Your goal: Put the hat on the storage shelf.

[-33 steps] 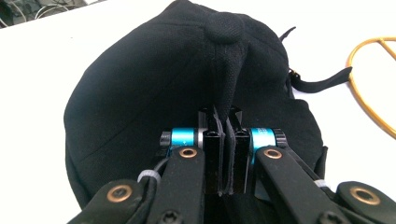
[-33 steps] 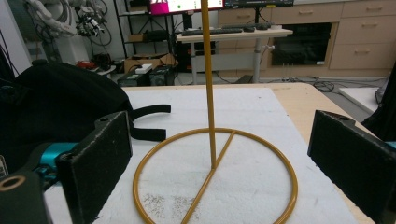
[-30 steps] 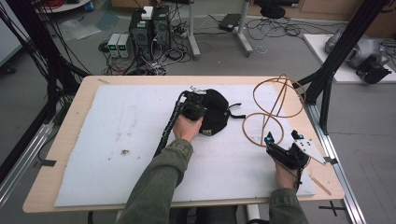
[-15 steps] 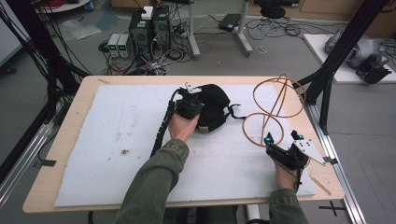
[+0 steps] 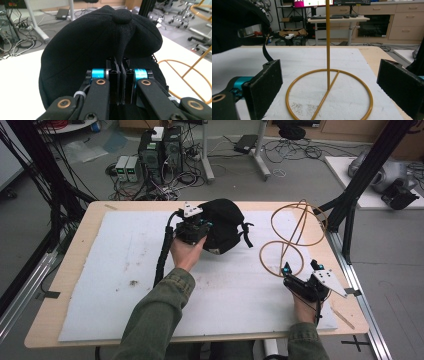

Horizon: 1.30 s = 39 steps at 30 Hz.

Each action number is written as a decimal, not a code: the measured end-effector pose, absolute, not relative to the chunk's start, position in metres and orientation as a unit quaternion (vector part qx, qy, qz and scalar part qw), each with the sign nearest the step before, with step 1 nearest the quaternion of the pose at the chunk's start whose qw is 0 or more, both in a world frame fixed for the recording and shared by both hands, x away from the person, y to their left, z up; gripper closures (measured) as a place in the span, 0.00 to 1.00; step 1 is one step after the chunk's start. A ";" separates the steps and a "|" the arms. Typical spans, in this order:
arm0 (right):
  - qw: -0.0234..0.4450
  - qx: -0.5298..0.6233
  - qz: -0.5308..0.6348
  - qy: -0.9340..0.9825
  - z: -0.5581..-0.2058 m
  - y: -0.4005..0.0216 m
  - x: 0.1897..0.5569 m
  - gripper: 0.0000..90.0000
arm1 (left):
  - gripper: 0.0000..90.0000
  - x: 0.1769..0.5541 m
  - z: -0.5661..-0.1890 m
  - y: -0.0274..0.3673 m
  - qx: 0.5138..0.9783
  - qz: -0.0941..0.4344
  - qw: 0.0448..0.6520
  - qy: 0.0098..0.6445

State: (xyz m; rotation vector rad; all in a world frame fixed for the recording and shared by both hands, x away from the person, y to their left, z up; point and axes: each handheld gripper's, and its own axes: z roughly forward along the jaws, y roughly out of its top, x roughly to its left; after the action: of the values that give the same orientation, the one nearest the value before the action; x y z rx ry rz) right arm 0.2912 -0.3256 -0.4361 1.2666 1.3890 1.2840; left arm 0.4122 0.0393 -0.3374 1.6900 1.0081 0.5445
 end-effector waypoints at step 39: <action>0.421 0.500 0.517 0.552 -0.435 -0.325 0.289 0.06 | 0.97 0.375 -0.284 0.052 0.614 0.237 0.673 0.337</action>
State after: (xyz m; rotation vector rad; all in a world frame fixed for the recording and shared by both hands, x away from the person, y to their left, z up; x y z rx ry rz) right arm 0.2892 -0.3249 -0.4352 1.2538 1.3831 1.2950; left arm 0.3755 0.0518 -0.2835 1.3833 0.7583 0.5328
